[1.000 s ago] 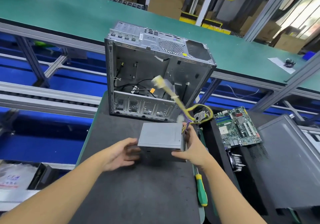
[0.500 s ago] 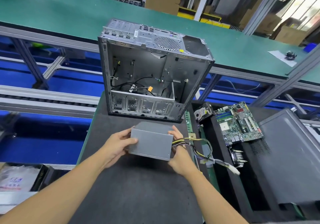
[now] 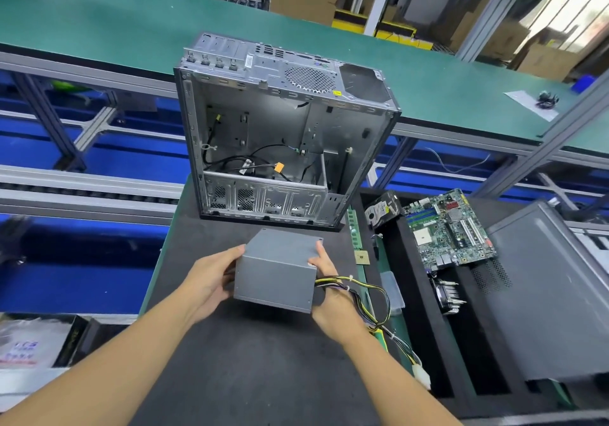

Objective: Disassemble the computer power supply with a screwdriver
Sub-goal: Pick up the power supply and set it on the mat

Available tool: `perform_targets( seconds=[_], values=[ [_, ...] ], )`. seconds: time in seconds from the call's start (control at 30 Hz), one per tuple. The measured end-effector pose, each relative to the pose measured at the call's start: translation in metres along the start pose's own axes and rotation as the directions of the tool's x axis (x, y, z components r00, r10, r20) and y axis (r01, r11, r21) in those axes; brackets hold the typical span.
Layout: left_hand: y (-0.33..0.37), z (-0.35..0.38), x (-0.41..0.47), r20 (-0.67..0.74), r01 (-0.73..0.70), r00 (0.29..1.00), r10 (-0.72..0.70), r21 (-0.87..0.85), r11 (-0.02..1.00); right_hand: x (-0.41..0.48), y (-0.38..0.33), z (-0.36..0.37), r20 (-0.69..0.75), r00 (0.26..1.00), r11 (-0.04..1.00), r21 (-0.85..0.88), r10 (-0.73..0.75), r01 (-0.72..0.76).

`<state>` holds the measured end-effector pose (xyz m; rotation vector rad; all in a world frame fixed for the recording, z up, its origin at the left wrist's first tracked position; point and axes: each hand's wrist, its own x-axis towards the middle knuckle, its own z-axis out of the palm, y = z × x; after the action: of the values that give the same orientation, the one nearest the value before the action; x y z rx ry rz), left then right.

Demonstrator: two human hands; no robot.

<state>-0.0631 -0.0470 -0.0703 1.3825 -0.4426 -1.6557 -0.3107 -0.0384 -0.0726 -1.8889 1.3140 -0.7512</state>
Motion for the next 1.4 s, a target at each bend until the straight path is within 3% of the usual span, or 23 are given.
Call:
perform_targets(
  seconds=[0.17,0.37,0.63,0.8,0.87,0.93,0.97,1.03,1.1,1.17,1.23,1.4],
  values=[
    [0.022,0.016,-0.002,-0.152,-0.024,0.987,0.044,0.131,0.991,0.014,-0.003,-0.004,0.005,0.992,0.963,0.239,0.125,-0.123],
    [0.046,0.024,-0.011,-0.124,-0.122,0.977,0.176,0.354,0.927,0.017,0.011,-0.007,0.064,0.975,0.897,0.382,0.213,-0.221],
    [0.059,0.018,-0.018,-0.125,-0.243,0.927,0.354,0.52,0.819,0.013,0.023,-0.003,0.212,0.915,0.723,0.561,0.345,-0.402],
    [0.057,0.013,-0.014,-0.153,-0.248,0.924,0.35,0.456,0.855,0.015,0.021,-0.005,0.214,0.924,0.726,0.573,0.315,-0.38],
    [0.054,0.012,-0.012,-0.187,-0.206,0.93,0.316,0.45,0.869,0.016,0.013,-0.006,0.174,0.945,0.778,0.536,0.277,-0.327],
    [0.05,0.014,-0.013,-0.174,-0.069,0.969,0.172,0.482,0.874,0.017,0.006,-0.005,0.143,0.966,0.857,0.448,0.213,-0.255],
    [0.049,0.014,-0.015,-0.137,0.032,0.99,0.032,0.437,0.899,0.017,0.002,-0.005,0.155,0.971,0.878,0.418,0.184,-0.233],
    [0.049,0.012,-0.015,-0.012,0.232,0.971,-0.238,0.275,0.933,0.019,-0.007,-0.002,0.2,0.972,0.902,0.386,0.124,-0.195],
    [0.047,0.004,-0.01,0.051,0.319,0.943,-0.33,0.148,0.936,0.021,-0.013,0.004,0.222,0.973,0.925,0.355,0.058,-0.136],
    [0.041,-0.003,-0.006,0.06,0.328,0.941,-0.332,0.069,0.942,0.019,-0.018,0.007,0.163,0.986,0.967,0.254,-0.034,-0.008],
    [0.03,-0.007,-0.002,0.05,0.297,0.953,-0.298,0.032,0.954,0.019,-0.019,0.005,0.134,0.99,0.982,0.186,-0.043,0.017],
    [0.01,-0.004,0.007,-0.019,0.095,0.995,-0.096,-0.042,0.995,0.012,-0.001,0.006,0.294,0.95,0.956,0.235,0.101,-0.175]
  ],
)
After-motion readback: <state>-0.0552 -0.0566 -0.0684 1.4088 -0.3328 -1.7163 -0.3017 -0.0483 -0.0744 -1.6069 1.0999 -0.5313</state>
